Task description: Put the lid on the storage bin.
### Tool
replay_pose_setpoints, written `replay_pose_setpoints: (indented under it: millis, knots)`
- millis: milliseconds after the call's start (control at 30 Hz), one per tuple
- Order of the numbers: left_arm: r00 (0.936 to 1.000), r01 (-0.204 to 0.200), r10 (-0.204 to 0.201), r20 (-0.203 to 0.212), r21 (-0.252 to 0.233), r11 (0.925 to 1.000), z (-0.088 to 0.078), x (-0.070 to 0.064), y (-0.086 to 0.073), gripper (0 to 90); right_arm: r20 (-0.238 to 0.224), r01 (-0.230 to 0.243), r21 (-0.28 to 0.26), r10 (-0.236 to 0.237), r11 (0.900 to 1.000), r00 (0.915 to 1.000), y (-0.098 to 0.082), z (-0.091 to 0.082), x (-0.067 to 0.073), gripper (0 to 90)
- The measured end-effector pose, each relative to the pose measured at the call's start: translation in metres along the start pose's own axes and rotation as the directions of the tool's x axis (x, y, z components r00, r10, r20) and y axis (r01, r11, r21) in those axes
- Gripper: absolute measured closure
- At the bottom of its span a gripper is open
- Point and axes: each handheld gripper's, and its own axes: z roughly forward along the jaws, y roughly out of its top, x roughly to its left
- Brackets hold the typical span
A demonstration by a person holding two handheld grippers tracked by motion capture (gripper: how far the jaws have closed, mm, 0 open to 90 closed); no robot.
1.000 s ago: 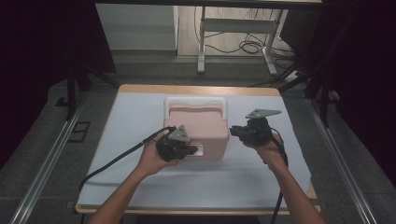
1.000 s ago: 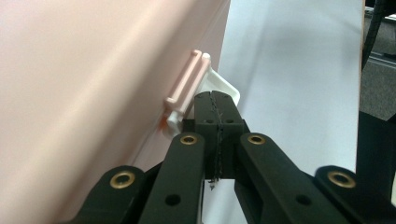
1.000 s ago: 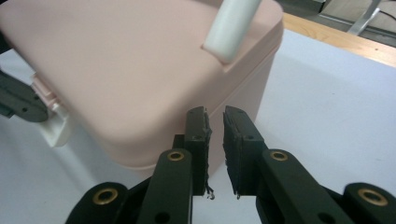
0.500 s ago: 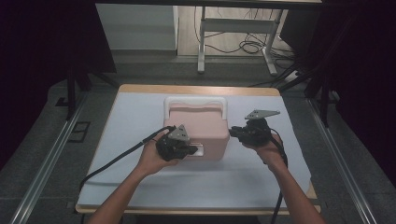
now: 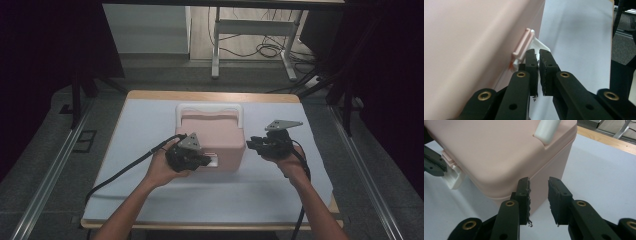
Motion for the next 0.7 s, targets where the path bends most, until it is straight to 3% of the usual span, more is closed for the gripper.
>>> replay_pose_setpoints:
  millis: [367,700]
  knots:
    - [0.9993,0.014,-0.017,-0.034,-0.070,0.9975,-0.021,-0.002,-0.002,72.0,-0.008,0.023,-0.014,-0.023,1.000,0.9997,-0.010,-0.002,0.000,62.6]
    - [0.9933,0.076,-0.085,-0.078,-0.113,0.9907,-0.042,0.001,-0.029,64.3,-0.019,0.025,-0.030,-0.026,0.999,0.9995,-0.026,-0.007,-0.002,58.1]
